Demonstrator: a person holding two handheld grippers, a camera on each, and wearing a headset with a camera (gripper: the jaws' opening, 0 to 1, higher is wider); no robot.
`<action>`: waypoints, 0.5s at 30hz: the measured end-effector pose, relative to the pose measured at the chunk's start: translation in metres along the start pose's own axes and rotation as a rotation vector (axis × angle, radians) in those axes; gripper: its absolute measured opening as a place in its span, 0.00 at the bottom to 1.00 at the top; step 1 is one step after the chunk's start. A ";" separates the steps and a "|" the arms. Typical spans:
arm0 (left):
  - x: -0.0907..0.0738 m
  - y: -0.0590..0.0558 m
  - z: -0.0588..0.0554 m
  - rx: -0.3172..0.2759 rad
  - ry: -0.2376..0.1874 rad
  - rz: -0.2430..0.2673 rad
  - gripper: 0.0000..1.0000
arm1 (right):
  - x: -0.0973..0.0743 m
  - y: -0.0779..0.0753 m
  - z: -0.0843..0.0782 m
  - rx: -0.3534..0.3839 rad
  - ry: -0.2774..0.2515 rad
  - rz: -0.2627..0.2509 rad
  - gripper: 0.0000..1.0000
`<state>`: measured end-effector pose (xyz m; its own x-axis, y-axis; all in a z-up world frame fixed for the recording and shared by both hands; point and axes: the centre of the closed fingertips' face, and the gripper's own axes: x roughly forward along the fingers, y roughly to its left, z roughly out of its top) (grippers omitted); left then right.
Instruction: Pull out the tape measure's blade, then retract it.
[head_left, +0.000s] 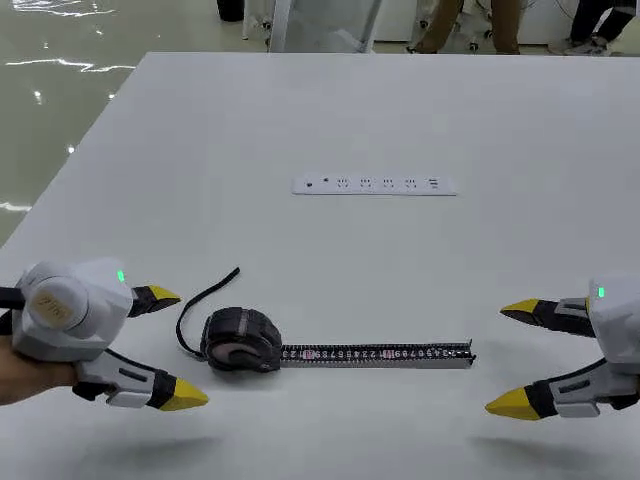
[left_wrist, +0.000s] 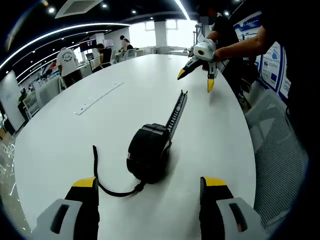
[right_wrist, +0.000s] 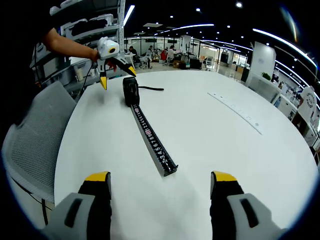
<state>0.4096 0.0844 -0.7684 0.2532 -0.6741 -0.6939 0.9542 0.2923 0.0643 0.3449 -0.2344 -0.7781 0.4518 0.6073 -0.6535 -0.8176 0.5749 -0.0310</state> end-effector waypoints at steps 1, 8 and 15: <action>-0.002 -0.002 -0.002 -0.009 -0.007 0.008 0.82 | -0.002 0.002 -0.001 0.001 -0.001 -0.007 0.84; -0.013 -0.013 -0.006 -0.068 -0.040 0.061 0.91 | -0.007 0.016 -0.002 0.053 -0.012 -0.049 0.91; -0.022 -0.025 -0.006 -0.128 -0.089 0.115 0.94 | -0.013 0.030 -0.003 0.080 -0.027 -0.090 0.92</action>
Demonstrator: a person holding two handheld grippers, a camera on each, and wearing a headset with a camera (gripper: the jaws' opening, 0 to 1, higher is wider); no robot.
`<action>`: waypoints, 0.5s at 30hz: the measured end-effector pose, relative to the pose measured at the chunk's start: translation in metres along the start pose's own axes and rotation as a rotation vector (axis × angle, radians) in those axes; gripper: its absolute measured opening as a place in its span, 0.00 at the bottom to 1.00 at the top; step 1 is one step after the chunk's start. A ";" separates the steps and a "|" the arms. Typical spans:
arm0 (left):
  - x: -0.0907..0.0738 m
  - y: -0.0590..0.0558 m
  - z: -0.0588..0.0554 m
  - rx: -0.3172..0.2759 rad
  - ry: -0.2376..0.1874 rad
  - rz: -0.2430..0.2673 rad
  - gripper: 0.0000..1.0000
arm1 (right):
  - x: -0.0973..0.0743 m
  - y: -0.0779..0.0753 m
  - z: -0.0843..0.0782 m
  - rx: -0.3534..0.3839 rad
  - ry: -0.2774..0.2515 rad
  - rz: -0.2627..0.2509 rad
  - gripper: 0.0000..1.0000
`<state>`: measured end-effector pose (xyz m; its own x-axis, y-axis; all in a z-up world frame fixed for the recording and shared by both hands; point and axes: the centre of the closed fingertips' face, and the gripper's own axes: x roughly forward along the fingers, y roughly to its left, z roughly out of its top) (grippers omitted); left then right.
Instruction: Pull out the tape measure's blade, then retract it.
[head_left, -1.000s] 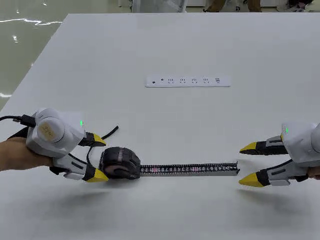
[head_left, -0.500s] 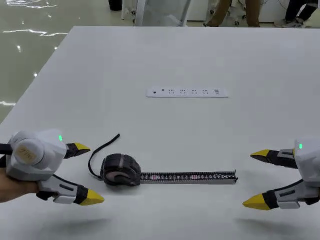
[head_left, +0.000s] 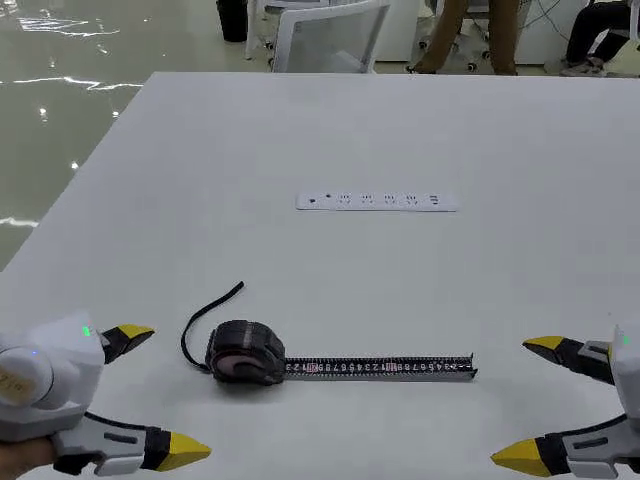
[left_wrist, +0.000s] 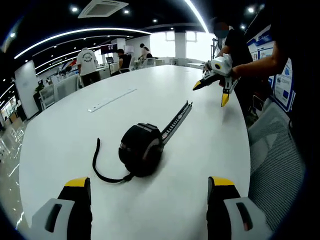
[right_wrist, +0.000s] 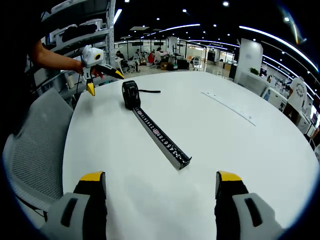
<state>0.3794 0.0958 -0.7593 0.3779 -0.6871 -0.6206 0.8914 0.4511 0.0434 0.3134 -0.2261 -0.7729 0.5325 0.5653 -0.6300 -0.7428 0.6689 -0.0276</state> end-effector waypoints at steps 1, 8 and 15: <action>-0.001 -0.005 -0.001 -0.010 -0.003 0.005 0.94 | -0.001 0.003 -0.001 0.009 -0.008 -0.003 0.91; -0.006 -0.020 -0.002 -0.053 -0.041 0.057 0.97 | 0.000 0.021 -0.008 0.051 -0.012 -0.028 0.93; -0.007 -0.020 0.000 -0.072 -0.061 0.084 0.99 | 0.000 0.025 -0.007 0.062 -0.021 -0.036 0.93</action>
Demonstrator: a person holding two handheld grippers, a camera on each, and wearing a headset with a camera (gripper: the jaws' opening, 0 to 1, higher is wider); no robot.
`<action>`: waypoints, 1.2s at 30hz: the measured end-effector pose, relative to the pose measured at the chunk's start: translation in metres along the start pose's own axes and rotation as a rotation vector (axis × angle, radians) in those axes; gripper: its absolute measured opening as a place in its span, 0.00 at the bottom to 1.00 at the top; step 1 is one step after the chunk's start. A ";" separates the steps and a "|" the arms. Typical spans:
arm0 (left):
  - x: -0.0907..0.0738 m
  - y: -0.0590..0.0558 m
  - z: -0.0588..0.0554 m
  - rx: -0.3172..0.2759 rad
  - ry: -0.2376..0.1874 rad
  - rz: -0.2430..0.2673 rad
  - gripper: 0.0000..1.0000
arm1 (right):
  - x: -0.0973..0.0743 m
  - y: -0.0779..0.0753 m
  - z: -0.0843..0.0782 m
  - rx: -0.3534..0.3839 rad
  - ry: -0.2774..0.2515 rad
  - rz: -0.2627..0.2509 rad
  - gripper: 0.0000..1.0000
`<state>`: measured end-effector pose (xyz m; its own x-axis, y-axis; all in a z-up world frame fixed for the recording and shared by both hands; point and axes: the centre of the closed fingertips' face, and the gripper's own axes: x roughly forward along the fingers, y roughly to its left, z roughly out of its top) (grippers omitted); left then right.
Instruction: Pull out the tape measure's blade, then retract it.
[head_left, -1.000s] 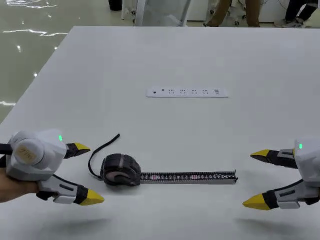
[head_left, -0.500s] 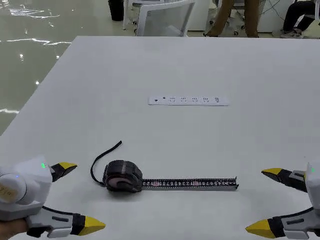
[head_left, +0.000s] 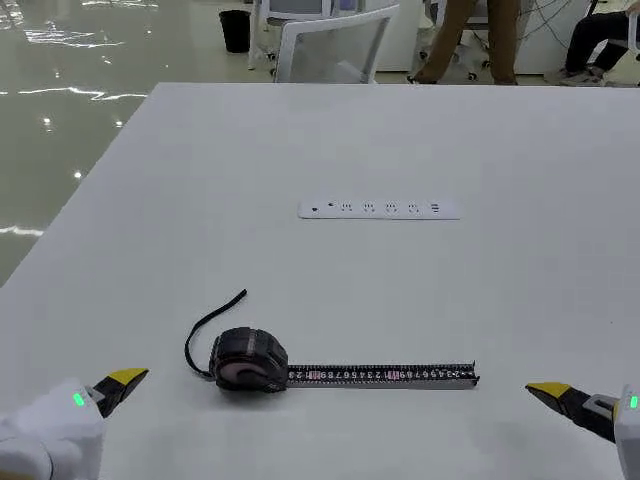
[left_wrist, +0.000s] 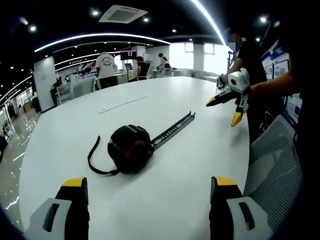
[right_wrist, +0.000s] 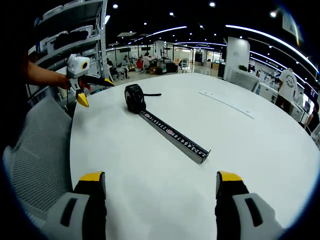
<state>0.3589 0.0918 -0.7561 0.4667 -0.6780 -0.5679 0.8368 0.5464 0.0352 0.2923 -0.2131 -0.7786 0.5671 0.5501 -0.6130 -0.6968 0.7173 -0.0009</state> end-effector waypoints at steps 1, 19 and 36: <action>-0.001 -0.004 0.002 -0.007 -0.021 0.007 1.00 | 0.000 0.003 0.000 0.003 -0.002 -0.011 0.93; -0.009 -0.035 -0.006 -0.197 -0.075 0.162 1.00 | -0.003 0.042 0.024 0.137 -0.114 -0.194 0.98; -0.005 -0.044 -0.001 -0.245 -0.093 0.227 1.00 | 0.003 0.059 0.025 0.179 -0.113 -0.198 0.96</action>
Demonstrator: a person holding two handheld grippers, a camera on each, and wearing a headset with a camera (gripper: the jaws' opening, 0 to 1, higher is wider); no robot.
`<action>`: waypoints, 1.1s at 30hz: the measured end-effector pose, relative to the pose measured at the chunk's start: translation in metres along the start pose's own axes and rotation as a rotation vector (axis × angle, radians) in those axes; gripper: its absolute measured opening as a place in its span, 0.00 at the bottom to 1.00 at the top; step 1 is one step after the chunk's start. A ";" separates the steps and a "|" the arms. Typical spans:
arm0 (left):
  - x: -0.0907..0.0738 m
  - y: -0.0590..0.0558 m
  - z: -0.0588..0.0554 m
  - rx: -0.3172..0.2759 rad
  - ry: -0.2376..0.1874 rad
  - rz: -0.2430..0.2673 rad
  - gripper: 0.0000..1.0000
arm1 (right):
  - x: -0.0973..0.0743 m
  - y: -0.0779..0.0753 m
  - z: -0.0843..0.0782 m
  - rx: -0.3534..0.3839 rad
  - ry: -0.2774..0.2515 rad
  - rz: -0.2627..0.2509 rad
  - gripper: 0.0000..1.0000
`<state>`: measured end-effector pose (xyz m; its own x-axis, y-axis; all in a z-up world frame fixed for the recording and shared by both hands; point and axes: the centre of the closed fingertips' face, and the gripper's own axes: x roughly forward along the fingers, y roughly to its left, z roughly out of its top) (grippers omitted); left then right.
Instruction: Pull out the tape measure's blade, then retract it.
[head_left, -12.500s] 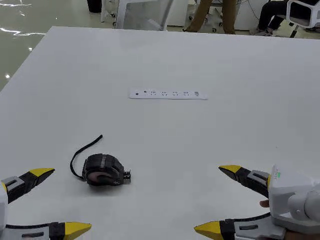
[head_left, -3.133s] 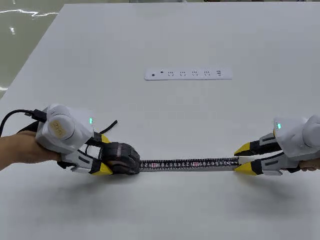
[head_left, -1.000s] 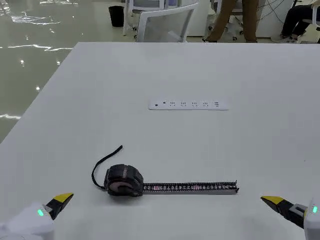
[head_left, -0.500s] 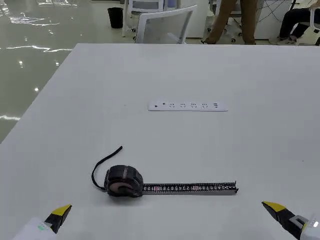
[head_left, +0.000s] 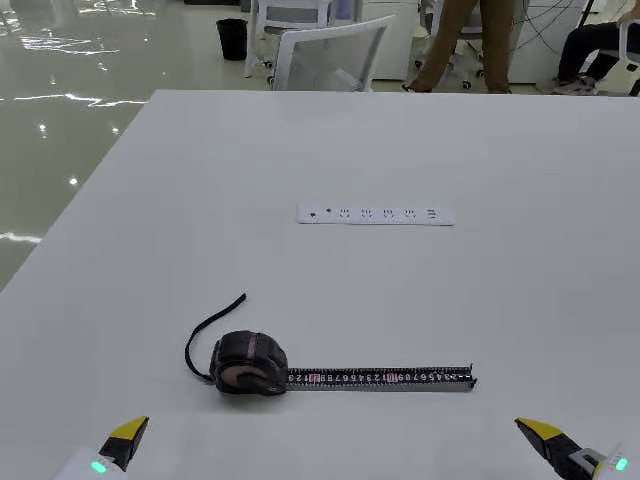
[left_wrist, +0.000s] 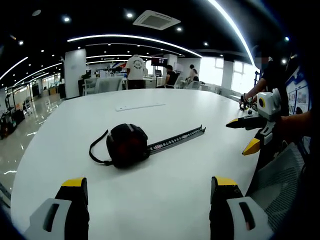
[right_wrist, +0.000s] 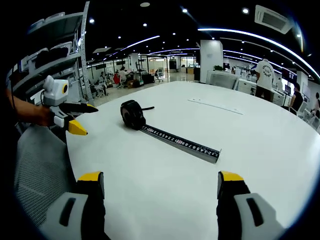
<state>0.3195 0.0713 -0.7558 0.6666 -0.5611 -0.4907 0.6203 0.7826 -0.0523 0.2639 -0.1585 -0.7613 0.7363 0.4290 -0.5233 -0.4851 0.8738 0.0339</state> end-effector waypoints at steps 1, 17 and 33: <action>0.000 0.000 0.000 0.001 -0.002 0.003 1.00 | 0.000 0.001 0.000 -0.006 0.002 0.000 0.96; 0.013 0.005 0.008 -0.042 -0.008 0.068 0.99 | -0.003 -0.011 0.000 0.020 -0.011 0.003 0.95; 0.028 0.018 0.016 -0.056 -0.019 0.162 0.99 | 0.007 -0.029 0.005 -0.059 -0.019 0.089 0.85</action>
<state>0.3558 0.0655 -0.7562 0.7640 -0.4306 -0.4804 0.4803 0.8768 -0.0221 0.2852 -0.1801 -0.7616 0.6978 0.5087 -0.5042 -0.5753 0.8175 0.0285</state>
